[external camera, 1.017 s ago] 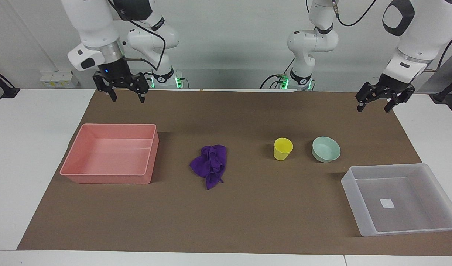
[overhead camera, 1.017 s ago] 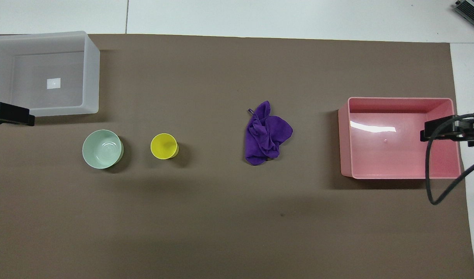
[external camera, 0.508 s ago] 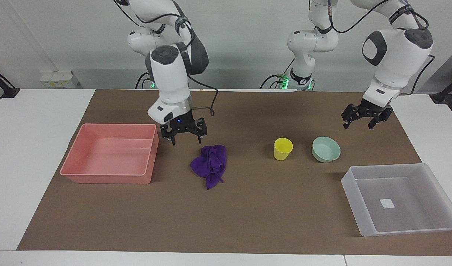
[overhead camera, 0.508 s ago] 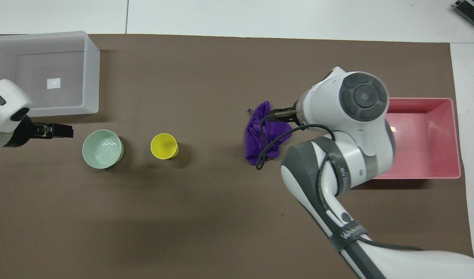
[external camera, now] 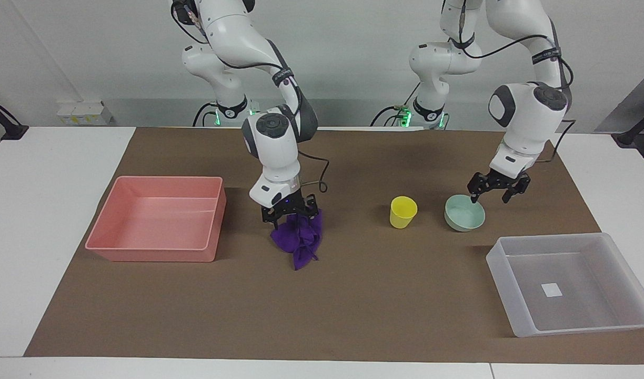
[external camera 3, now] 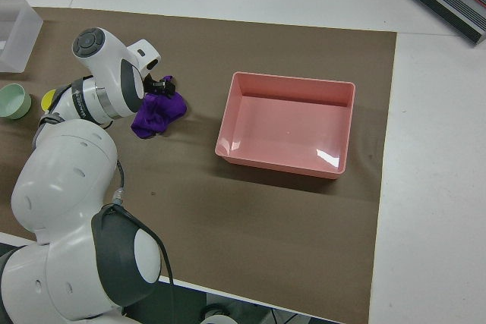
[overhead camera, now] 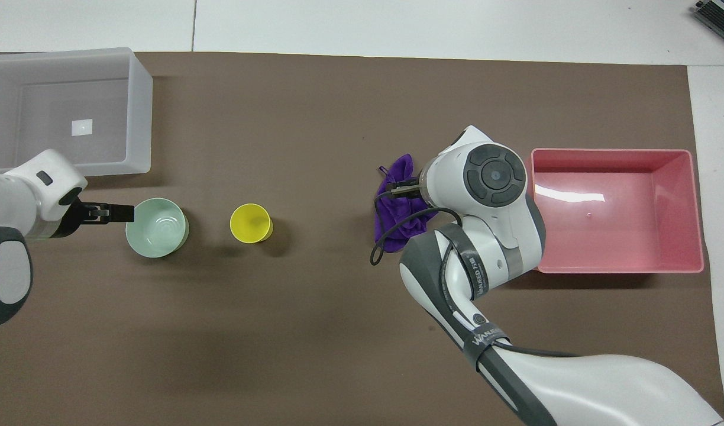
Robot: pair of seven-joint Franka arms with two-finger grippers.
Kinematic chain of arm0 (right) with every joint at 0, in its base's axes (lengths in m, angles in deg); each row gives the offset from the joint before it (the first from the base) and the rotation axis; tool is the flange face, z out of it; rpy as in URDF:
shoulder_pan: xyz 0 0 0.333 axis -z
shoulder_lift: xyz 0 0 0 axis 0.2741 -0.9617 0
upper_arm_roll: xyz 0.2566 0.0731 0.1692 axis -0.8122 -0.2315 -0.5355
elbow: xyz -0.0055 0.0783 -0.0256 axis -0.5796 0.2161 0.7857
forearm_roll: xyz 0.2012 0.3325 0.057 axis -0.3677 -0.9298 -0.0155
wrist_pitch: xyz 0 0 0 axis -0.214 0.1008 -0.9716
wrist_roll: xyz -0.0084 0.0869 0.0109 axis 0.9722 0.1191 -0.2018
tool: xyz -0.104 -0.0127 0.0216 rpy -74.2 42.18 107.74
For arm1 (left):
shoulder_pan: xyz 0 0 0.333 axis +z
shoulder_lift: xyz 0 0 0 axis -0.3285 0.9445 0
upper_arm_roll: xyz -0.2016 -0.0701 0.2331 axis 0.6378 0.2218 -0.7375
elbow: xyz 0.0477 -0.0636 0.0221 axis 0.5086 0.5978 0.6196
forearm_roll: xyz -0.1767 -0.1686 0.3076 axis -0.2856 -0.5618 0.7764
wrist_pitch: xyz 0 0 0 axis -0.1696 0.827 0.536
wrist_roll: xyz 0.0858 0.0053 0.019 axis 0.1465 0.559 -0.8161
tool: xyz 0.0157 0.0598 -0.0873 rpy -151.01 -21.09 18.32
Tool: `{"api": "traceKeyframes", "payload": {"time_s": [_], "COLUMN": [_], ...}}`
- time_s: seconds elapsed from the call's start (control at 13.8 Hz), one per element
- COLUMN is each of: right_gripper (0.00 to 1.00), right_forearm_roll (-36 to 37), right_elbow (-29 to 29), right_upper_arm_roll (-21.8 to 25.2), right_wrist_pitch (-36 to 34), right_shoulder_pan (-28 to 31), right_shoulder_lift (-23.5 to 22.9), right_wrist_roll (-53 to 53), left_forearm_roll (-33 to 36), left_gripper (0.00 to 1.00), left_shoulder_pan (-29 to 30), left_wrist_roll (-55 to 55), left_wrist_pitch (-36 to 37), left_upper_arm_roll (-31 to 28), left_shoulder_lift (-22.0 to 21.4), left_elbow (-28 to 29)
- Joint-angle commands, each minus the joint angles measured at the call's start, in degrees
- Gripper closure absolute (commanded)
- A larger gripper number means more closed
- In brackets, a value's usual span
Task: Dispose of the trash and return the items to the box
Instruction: 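Grasp the green bowl with the left gripper while the right gripper grasps the cloth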
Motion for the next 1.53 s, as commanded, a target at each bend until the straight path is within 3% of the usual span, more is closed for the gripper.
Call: {"api": "traceKeyframes", "payload": {"time_s": [0.0,0.22,0.29,0.36,0.44,0.51,0.73,0.87,1.23,1.45], "right_gripper": [0.00,0.00,0.26,0.90,1.00,1.00,1.00,1.00,1.00,1.00], "right_forearm_roll": [-0.52,-0.52,-0.52,-0.60,-0.69,-0.69,-0.69,0.09,0.01,-0.08], "right_elbow": [1.45,3.56,4.18,4.18,4.18,4.18,4.18,3.13,-0.64,-3.98], "right_upper_arm_roll": [0.02,0.02,0.02,0.02,0.02,0.02,0.11,0.28,0.72,0.81], "right_wrist_pitch": [2.72,2.98,4.72,4.56,4.30,4.21,2.90,-0.52,-13.34,-21.07], "right_shoulder_pan": [-0.51,0.98,1.16,1.08,0.90,0.99,0.99,0.99,1.51,2.74], "right_shoulder_lift": [-1.31,-1.23,-1.23,-1.23,-1.23,-1.23,-1.05,-0.35,7.29,11.42], "right_wrist_roll": [2.80,5.28,5.19,5.02,2.84,0.82,0.27,0.18,-0.26,-2.01], "left_forearm_roll": [0.87,0.87,0.87,0.87,0.87,0.87,0.87,0.87,0.87,0.86], "left_gripper": [0.00,0.00,0.11,0.48,0.92,1.00,1.00,1.00,1.00,1.00], "left_shoulder_pan": [0.33,-0.02,0.07,0.07,0.24,0.16,0.07,0.24,1.29,4.27], "left_wrist_roll": [-0.58,-0.58,-0.50,-0.58,-0.41,-0.32,0.12,0.38,0.99,2.76], "left_wrist_pitch": [-5.25,-5.61,-5.52,-5.43,-5.09,-4.65,-3.60,1.66,15.72,15.84], "left_upper_arm_roll": [0.37,0.46,0.46,0.46,0.46,0.46,0.46,0.46,0.19,0.19], "left_shoulder_lift": [1.22,3.24,3.25,3.25,3.25,3.16,2.46,1.23,0.87,4.29], "left_elbow": [2.98,3.07,3.07,2.98,2.89,2.81,2.28,-0.43,-13.24,-20.72]}}
